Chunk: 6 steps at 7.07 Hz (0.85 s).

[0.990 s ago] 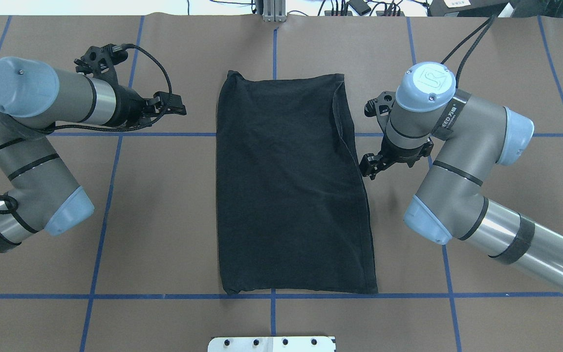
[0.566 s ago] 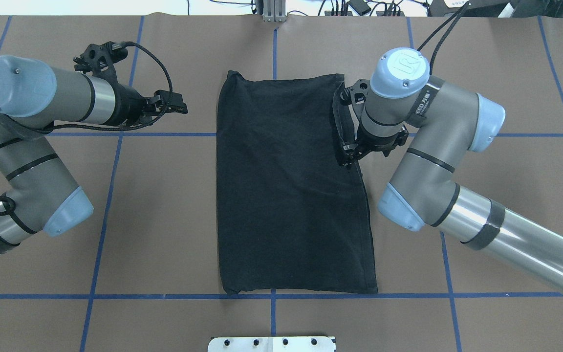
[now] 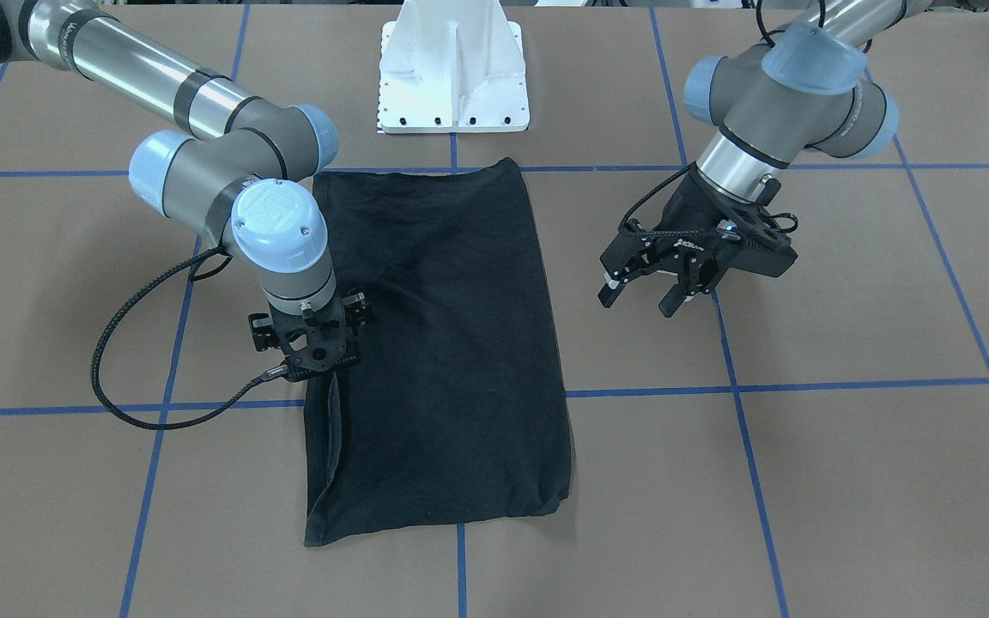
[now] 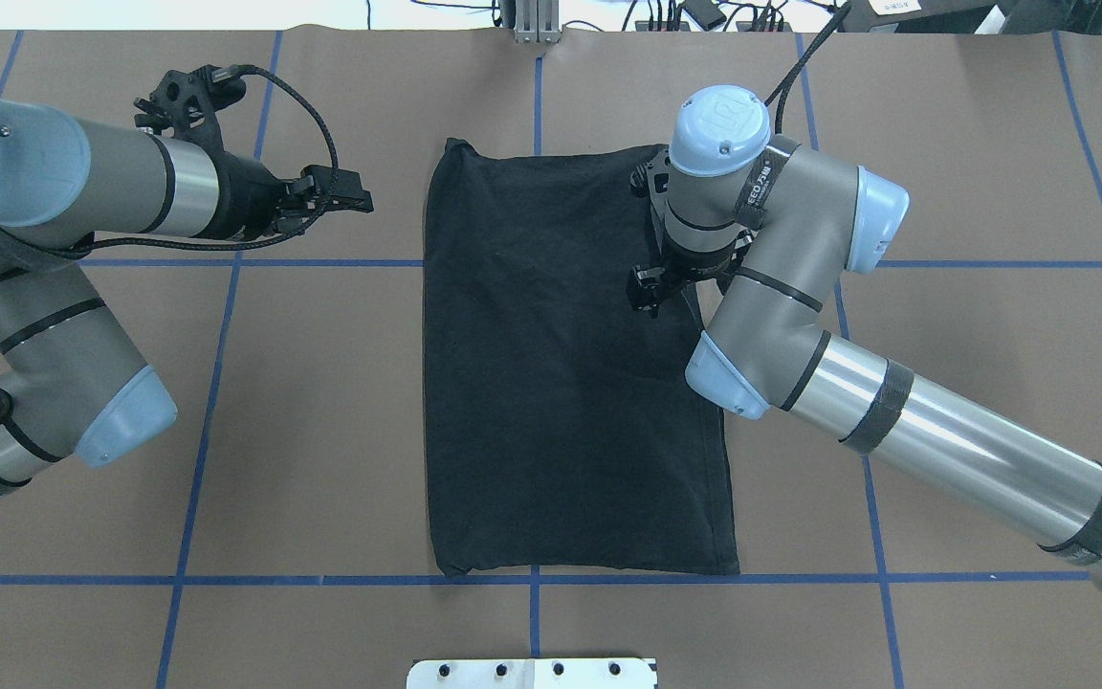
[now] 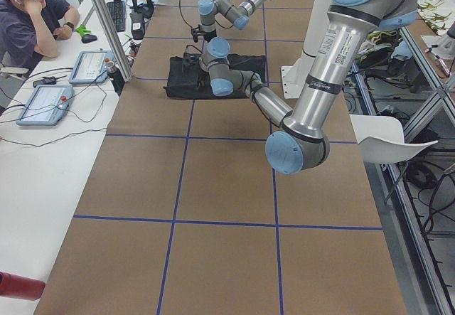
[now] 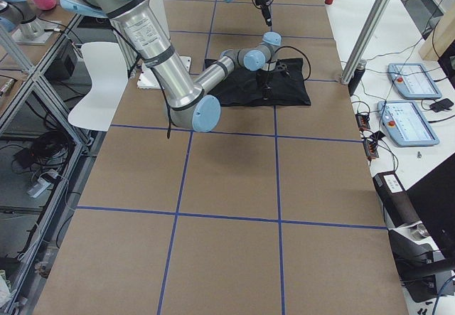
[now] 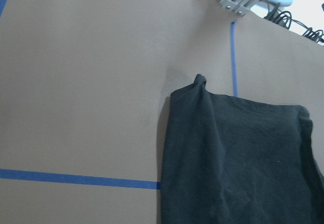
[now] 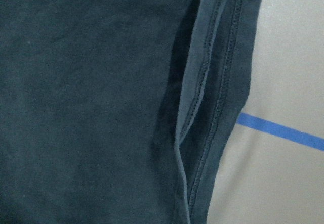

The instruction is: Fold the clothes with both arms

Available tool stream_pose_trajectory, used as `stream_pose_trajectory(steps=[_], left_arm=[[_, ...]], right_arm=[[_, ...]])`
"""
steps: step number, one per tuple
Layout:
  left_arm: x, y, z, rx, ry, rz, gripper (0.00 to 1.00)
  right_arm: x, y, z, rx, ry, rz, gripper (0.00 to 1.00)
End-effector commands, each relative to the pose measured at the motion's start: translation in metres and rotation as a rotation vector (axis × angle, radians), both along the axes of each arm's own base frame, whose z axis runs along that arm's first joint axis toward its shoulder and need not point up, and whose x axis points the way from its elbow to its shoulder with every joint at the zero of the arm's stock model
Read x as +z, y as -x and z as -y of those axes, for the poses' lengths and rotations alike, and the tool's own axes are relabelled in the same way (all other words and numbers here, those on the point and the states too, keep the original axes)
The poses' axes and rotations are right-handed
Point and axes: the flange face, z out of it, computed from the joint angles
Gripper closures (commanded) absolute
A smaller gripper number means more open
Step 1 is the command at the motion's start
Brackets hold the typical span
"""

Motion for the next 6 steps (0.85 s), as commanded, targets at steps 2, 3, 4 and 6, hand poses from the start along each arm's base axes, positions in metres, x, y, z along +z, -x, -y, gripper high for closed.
stream_pose_trajectory(steps=[2, 3, 4, 6], left_arm=[[-0.01, 0.004, -0.004, -0.003, -0.016, -0.015, 0.0], [-0.012, 0.005, -0.005, -0.004, -0.018, -0.017, 0.0], [-0.012, 0.004, -0.005, -0.001, -0.019, -0.018, 0.0], [-0.019, 0.004, -0.004, -0.003, -0.026, -0.025, 0.0]], right_arm=[[0.04, -0.011, 0.035, -0.004, -0.007, -0.025, 0.0], [0.043, -0.014, 0.038, -0.012, -0.012, -0.029, 0.0], [0.047, -0.015, 0.039, -0.016, -0.014, -0.034, 0.0], [0.055, -0.03, 0.049, -0.025, -0.023, -0.039, 0.0]])
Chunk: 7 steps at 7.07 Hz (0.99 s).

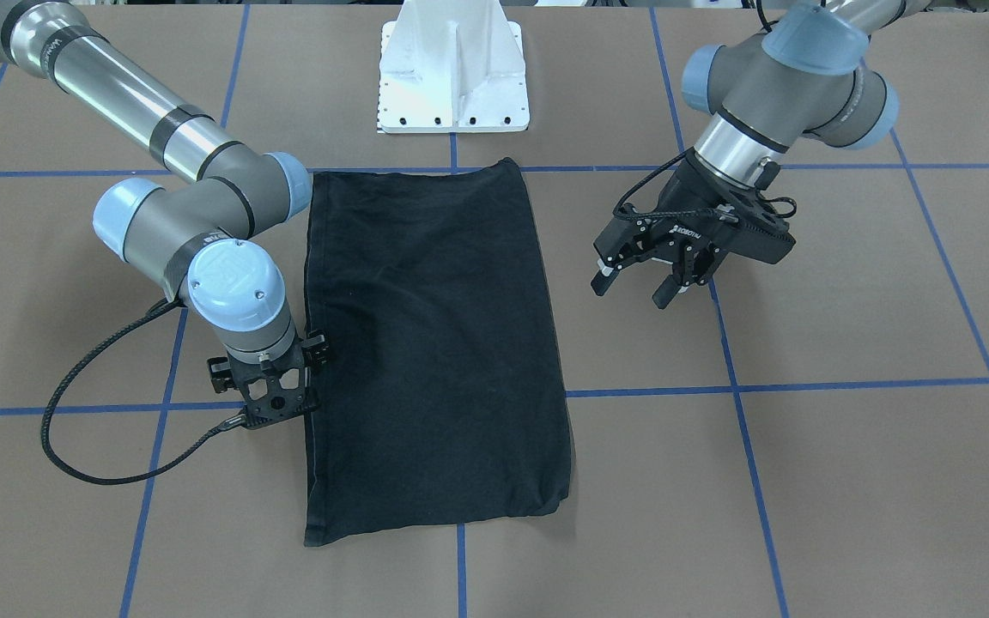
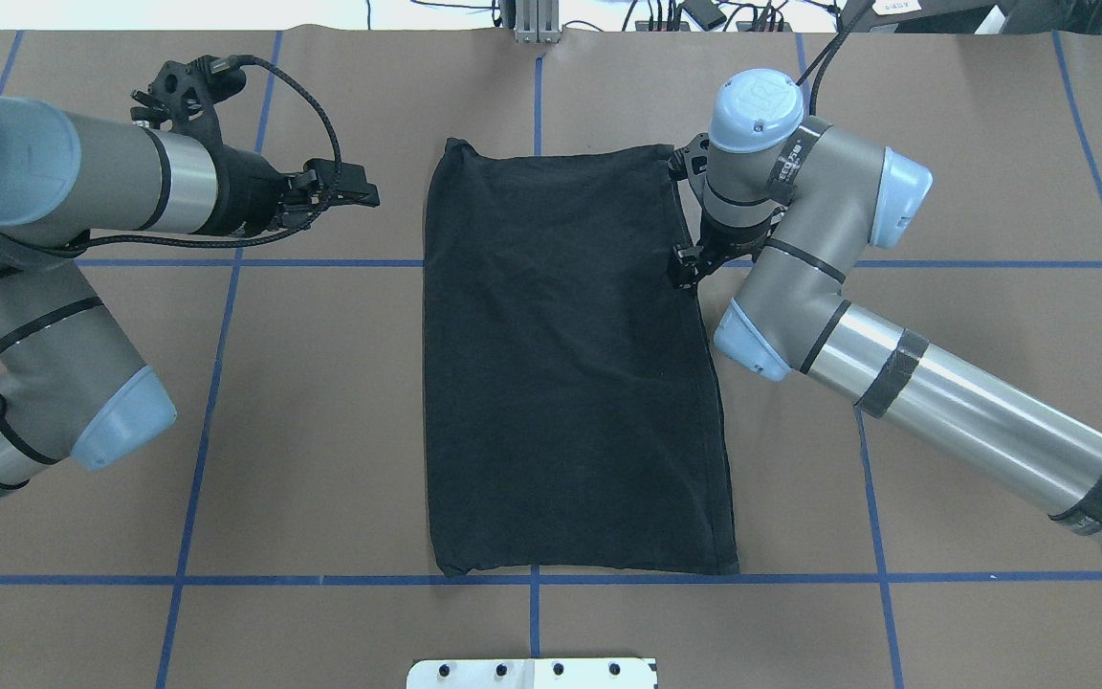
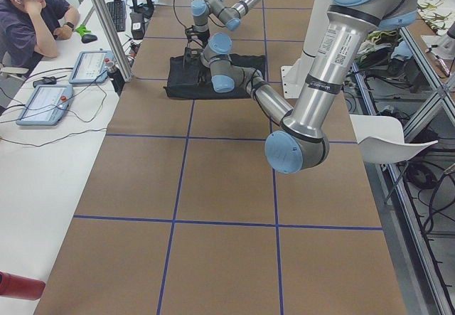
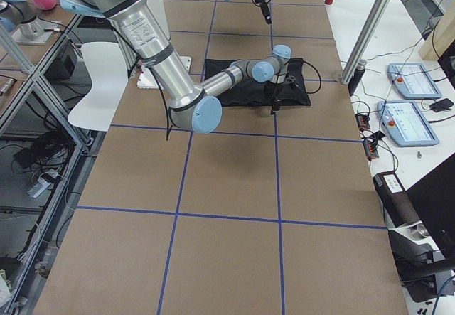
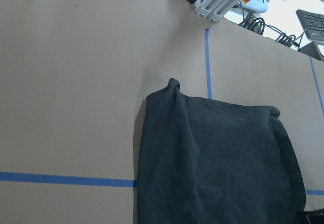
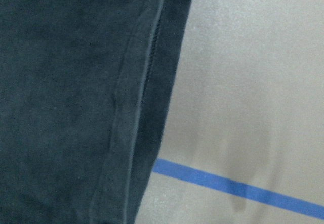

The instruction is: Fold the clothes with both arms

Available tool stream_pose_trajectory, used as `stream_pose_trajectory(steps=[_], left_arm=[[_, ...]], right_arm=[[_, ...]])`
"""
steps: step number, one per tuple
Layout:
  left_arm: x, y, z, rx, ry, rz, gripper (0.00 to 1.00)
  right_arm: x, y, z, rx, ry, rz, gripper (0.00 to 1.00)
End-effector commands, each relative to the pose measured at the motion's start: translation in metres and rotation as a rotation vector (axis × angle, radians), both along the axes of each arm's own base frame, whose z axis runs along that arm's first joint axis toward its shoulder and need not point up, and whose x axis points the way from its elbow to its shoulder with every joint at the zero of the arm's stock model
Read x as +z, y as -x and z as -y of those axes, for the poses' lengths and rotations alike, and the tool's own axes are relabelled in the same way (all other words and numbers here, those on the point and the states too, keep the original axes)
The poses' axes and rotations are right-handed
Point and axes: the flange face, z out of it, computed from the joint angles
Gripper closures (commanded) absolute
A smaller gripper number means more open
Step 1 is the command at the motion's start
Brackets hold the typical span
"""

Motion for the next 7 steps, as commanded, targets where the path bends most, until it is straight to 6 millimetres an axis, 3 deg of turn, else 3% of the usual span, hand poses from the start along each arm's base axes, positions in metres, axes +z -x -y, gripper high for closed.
stream_pose_trajectory(steps=[1, 3, 7], left_arm=[[-0.004, 0.0, 0.001, 0.0, -0.005, -0.003, 0.0], [-0.004, 0.001, 0.001, 0.001, -0.009, -0.002, 0.0], [0.0, 0.0, 0.002, 0.004, -0.006, 0.005, 0.0]], right_arm=[[0.002, -0.011, 0.008, 0.0, -0.001, -0.001, 0.0], [-0.015, -0.027, 0.02, 0.005, 0.02, 0.061, 0.0], [-0.032, -0.008, 0.034, 0.036, -0.088, 0.079, 0.0]])
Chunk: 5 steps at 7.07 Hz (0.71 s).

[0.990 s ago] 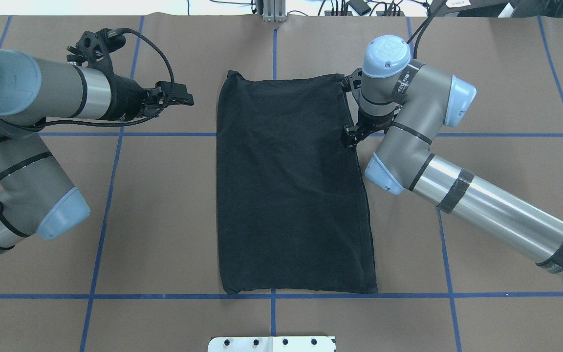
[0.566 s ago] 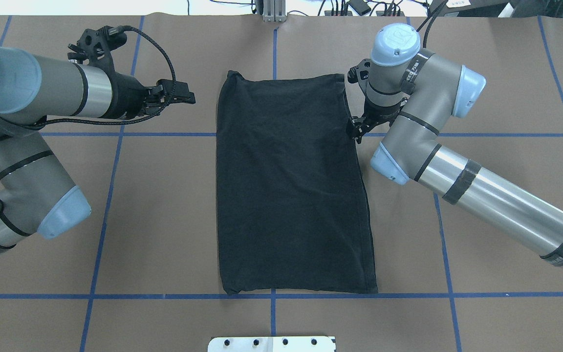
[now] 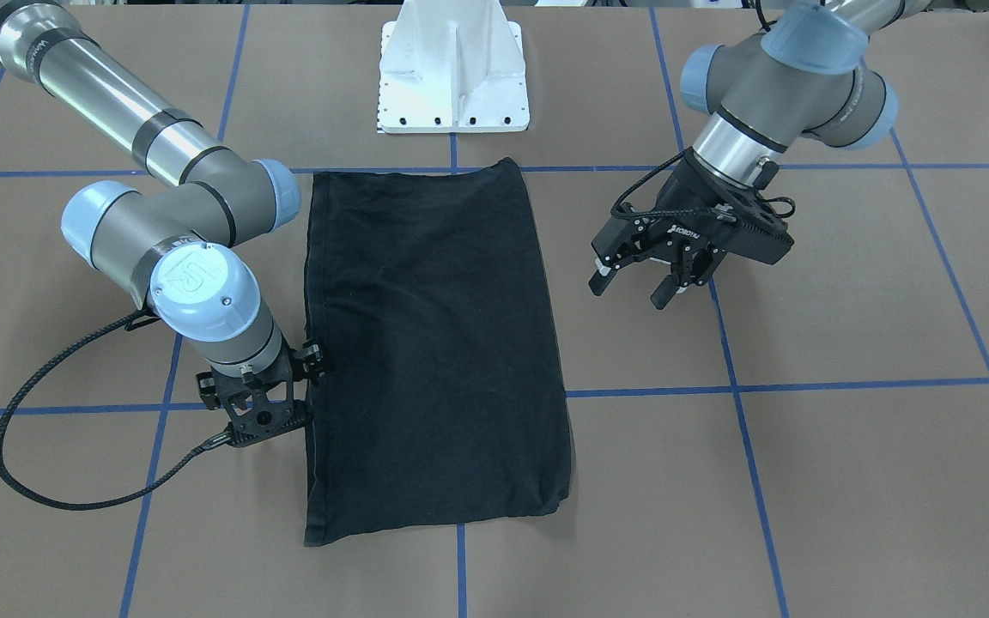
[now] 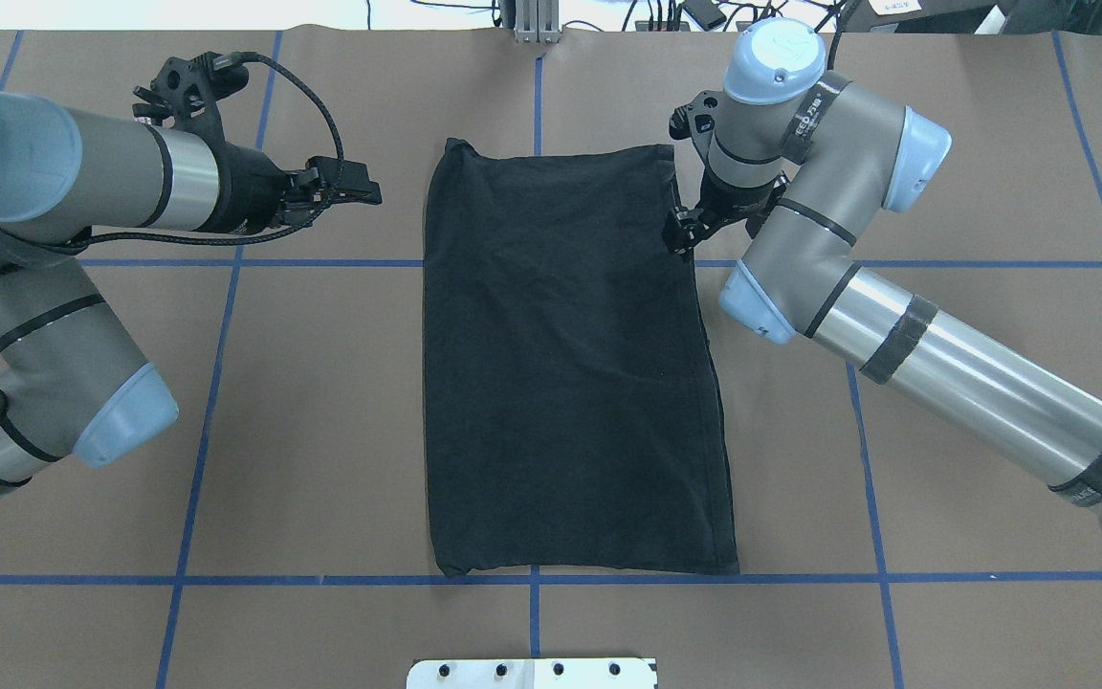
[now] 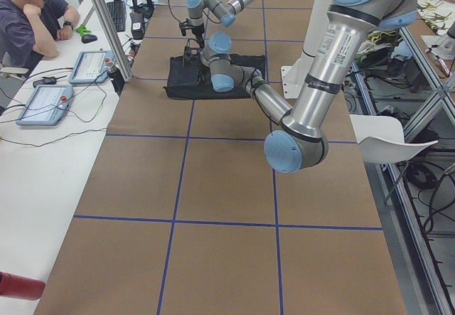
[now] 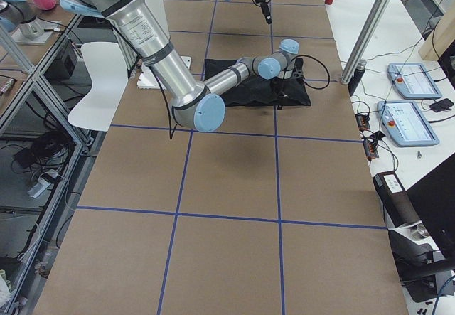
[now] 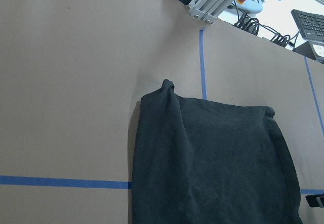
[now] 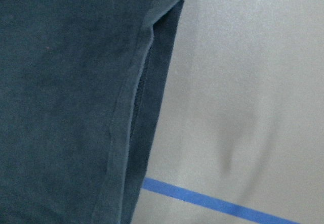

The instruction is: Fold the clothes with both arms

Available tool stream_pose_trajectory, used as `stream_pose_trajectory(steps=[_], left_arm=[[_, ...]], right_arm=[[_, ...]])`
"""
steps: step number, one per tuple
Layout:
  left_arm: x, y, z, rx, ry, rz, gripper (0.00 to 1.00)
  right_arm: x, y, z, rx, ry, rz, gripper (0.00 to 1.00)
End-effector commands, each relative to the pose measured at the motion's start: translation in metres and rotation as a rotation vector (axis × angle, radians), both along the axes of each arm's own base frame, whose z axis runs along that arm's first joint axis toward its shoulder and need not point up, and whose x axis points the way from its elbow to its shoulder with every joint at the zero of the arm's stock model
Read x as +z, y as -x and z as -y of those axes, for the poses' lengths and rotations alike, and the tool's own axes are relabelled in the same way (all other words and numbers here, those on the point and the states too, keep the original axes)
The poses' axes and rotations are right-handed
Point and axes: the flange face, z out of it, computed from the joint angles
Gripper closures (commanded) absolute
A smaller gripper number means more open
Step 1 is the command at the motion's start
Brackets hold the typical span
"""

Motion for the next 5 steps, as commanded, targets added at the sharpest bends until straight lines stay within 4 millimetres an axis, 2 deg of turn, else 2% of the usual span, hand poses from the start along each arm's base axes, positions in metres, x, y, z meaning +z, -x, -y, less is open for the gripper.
stream_pose_trajectory(steps=[1, 5], left_arm=[[0.001, 0.0, 0.0, 0.0, 0.001, 0.002, 0.0], [-0.002, 0.001, -0.001, 0.0, -0.003, -0.002, 0.0]], right_arm=[[0.001, 0.014, 0.015, 0.028, -0.067, 0.001, 0.0], [0.028, 0.023, 0.019, 0.018, -0.06, -0.015, 0.0]])
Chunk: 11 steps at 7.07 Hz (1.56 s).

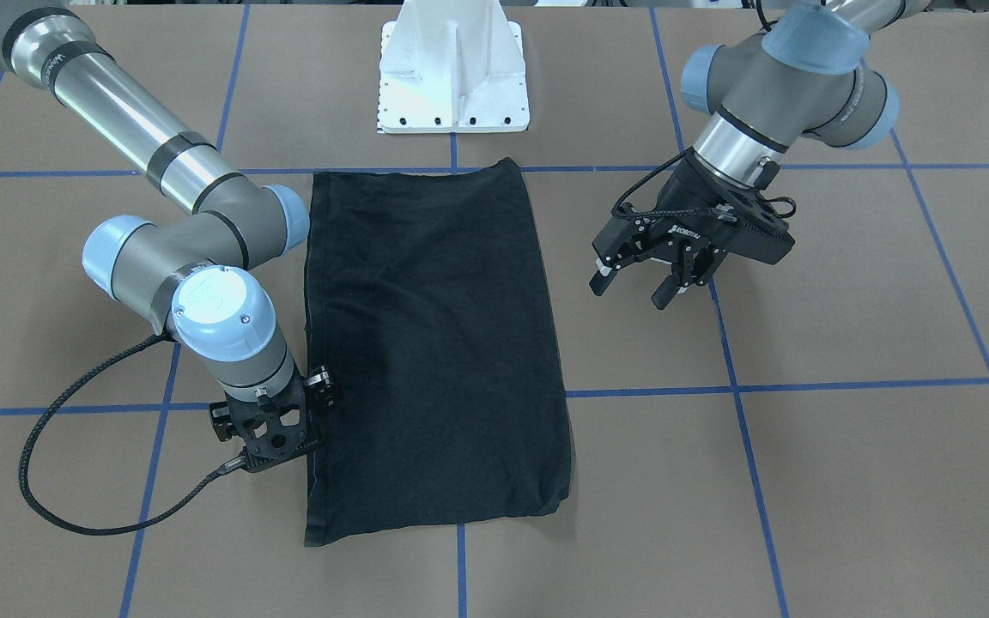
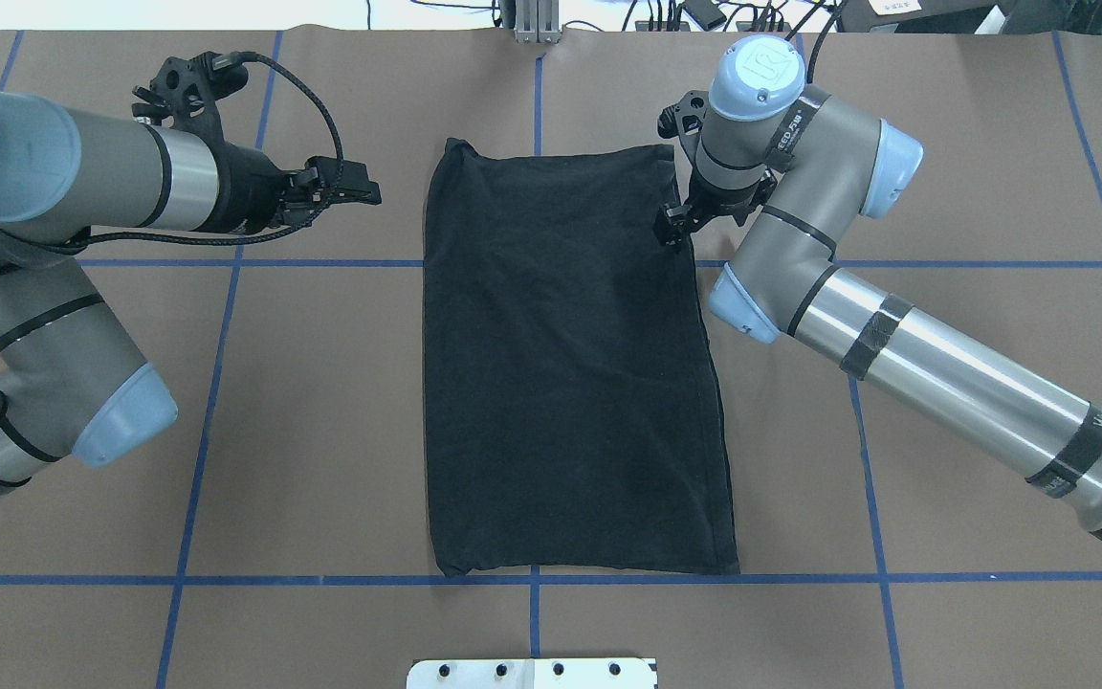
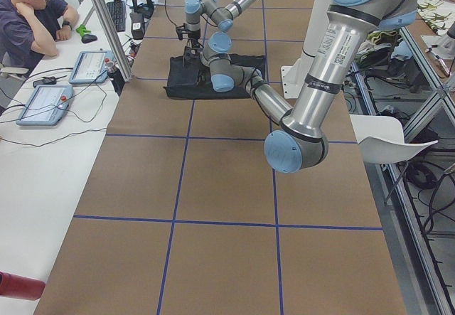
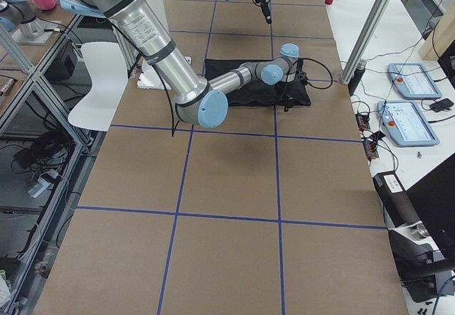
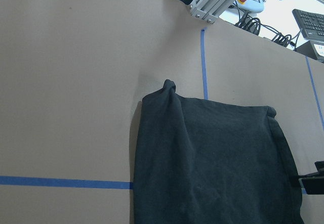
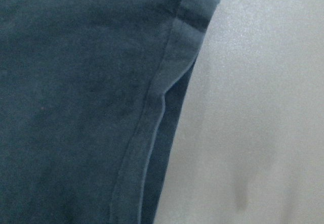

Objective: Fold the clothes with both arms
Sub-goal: 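Lower the left gripper to the other side edge while the right gripper holds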

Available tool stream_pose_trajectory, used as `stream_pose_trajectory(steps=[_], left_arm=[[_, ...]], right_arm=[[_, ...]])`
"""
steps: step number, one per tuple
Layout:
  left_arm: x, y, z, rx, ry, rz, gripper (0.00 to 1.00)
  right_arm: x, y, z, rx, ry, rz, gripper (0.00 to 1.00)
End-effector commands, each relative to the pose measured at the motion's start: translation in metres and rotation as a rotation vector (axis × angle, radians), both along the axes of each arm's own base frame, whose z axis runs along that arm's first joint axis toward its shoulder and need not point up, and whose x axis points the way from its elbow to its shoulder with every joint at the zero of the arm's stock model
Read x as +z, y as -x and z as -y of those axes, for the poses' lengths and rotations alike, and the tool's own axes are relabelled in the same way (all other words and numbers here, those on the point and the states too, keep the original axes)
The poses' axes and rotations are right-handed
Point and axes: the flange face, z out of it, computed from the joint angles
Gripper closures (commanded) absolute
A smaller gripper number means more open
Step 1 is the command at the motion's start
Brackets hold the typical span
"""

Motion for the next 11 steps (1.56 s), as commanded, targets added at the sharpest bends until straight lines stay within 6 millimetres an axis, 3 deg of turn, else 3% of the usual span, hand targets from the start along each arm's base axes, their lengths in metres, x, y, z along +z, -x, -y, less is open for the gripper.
stream_pose_trajectory(steps=[1, 4, 5, 6, 9, 11], left_arm=[[-0.001, 0.001, 0.0, -0.002, 0.0, -0.002, 0.0], [0.004, 0.001, -0.001, -0.001, 0.009, 0.0, 0.0], [0.002, 0.003, -0.003, -0.003, 0.015, -0.007, 0.0], [-0.001, -0.005, -0.016, 0.004, 0.078, -0.049, 0.0], [0.014, -0.084, -0.094, 0.128, 0.256, -0.082, 0.0], [0.01, -0.117, -0.173, 0.201, 0.386, -0.126, 0.0]], right_arm=[[0.008, -0.005, 0.005, 0.004, 0.006, -0.01, 0.0], [-0.005, -0.023, 0.015, -0.006, 0.031, 0.049, 0.0], [-0.031, -0.037, 0.011, -0.022, 0.054, 0.122, 0.0], [-0.044, -0.049, -0.003, -0.001, 0.1, 0.18, 0.0], [-0.055, -0.097, -0.077, 0.037, 0.241, 0.321, 0.0], [-0.066, -0.118, -0.108, 0.067, 0.322, 0.374, 0.0]])
